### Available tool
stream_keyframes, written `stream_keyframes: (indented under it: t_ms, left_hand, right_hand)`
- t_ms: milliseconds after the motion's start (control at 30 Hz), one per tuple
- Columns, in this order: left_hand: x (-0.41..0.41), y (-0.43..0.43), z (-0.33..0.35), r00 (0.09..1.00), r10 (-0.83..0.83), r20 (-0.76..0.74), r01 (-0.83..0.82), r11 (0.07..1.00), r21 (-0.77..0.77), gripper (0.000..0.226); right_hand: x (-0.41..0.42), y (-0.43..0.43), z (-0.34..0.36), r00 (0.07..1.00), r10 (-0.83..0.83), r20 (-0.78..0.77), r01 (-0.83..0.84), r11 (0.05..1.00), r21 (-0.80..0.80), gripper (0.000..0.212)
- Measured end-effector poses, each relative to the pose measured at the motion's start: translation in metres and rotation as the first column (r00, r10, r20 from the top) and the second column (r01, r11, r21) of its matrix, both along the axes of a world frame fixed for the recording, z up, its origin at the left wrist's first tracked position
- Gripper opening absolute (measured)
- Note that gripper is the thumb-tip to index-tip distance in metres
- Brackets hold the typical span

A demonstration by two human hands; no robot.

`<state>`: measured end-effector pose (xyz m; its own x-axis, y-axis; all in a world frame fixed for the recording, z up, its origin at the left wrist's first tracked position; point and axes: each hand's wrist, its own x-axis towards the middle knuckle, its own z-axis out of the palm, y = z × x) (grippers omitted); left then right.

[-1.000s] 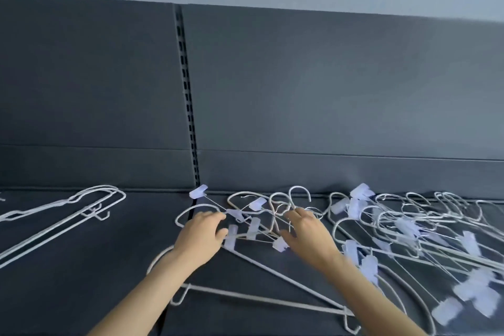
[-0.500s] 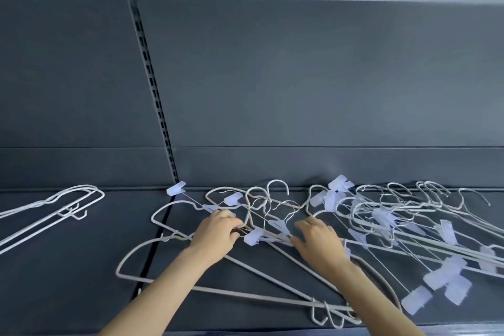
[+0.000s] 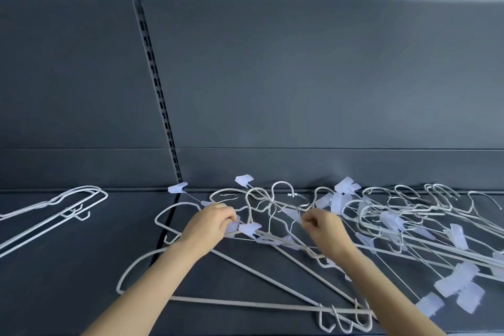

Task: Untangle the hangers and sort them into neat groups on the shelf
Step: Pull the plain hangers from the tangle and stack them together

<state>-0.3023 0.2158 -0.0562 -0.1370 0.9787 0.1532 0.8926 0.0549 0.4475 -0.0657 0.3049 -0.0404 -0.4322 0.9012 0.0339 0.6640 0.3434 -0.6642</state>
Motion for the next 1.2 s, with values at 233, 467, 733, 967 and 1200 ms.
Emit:
stream_keyframes:
  t_ms: [233,467,733,967,1200]
  left_hand:
    - [-0.011,0.007,0.011,0.998,0.046,0.052,-0.05,0.995,0.085,0.017]
    - [-0.012,0.004,0.001,0.997,0.044,0.063,-0.047,0.998,0.04,0.017]
    - [-0.011,-0.008,0.0,0.997,0.055,0.06,-0.054,0.998,-0.023,0.019]
    - [-0.024,-0.025,-0.004,0.997,0.043,0.066,-0.038,0.997,-0.074,0.019]
    - [-0.028,-0.027,0.013,0.995,0.061,0.074,-0.064,0.997,0.047,0.014]
  right_hand:
    - [0.028,0.034,0.003,0.981,-0.16,0.111,0.142,0.978,0.155,0.015]
    - [0.041,0.031,-0.021,0.93,-0.252,0.269,0.155,0.929,0.335,0.018]
    - [-0.013,-0.023,-0.031,0.926,0.067,0.371,-0.154,0.965,0.211,0.027]
    - [-0.012,-0.023,-0.029,0.972,0.011,0.236,-0.018,0.999,0.03,0.012]
    - [0.003,-0.014,0.0,0.994,-0.064,0.089,0.052,0.991,0.125,0.013]
